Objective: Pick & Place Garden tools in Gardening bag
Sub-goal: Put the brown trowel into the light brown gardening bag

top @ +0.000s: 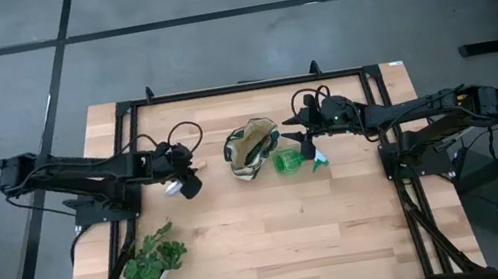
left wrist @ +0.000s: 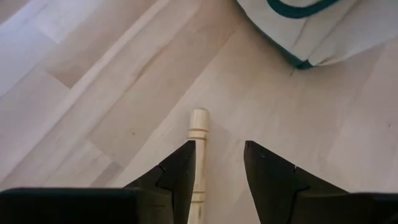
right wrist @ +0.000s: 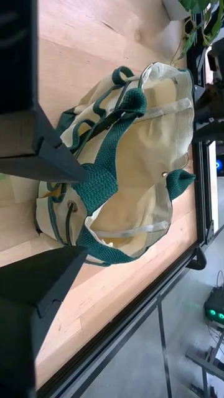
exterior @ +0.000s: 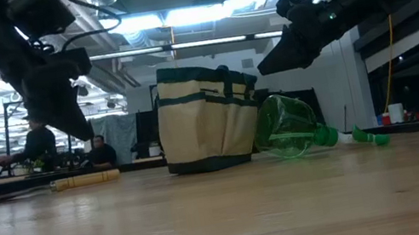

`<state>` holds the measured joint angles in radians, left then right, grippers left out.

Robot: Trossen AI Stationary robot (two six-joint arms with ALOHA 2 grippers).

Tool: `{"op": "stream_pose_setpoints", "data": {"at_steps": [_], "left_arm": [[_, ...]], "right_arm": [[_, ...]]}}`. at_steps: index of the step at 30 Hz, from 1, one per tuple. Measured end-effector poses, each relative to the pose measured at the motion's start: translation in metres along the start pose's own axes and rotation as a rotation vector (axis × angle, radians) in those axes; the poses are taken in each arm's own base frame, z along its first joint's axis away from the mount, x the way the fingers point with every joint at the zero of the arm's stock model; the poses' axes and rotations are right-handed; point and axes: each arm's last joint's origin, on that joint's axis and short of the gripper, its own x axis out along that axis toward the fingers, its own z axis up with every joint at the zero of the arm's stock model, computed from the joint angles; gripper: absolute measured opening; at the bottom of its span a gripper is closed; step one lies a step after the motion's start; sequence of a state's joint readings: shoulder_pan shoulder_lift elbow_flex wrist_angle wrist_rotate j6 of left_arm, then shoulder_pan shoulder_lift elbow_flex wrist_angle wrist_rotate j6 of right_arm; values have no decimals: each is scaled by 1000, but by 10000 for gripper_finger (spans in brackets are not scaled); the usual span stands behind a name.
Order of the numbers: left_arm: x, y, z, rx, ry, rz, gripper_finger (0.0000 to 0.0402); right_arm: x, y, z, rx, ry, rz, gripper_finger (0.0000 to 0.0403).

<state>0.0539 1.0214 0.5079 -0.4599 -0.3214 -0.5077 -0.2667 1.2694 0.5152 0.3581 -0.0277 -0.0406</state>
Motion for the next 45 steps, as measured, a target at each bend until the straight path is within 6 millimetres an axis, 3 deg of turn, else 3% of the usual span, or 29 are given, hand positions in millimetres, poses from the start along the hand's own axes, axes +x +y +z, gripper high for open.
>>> {"op": "stream_pose_setpoints", "data": {"at_steps": [45], "left_arm": [[40,-12,-21,44,241,66,132]], "right_arm": [[0,0,0,0,0,1,181]]}}
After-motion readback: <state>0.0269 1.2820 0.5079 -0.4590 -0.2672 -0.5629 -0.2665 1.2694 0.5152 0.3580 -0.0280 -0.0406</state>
